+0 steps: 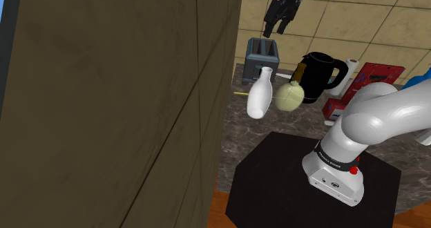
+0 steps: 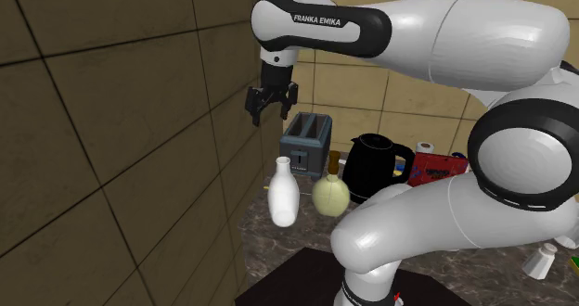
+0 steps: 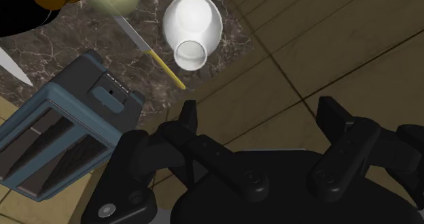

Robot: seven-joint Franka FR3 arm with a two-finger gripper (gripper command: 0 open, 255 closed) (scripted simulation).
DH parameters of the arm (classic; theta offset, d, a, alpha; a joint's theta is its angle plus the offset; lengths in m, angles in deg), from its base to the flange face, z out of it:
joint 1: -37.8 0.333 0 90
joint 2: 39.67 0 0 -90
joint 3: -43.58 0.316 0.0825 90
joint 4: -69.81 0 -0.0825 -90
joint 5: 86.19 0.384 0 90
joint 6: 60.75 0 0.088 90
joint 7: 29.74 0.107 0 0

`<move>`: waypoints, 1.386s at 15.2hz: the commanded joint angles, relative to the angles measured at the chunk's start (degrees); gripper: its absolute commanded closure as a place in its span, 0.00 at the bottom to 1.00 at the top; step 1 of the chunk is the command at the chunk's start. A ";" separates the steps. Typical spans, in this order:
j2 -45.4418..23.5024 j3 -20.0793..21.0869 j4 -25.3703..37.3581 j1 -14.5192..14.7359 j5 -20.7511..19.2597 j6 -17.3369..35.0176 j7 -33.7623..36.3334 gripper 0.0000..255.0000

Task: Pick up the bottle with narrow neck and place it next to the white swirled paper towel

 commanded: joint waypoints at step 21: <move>-0.88 -2.24 -26.60 -2.95 -5.88 26.10 -5.49 0.00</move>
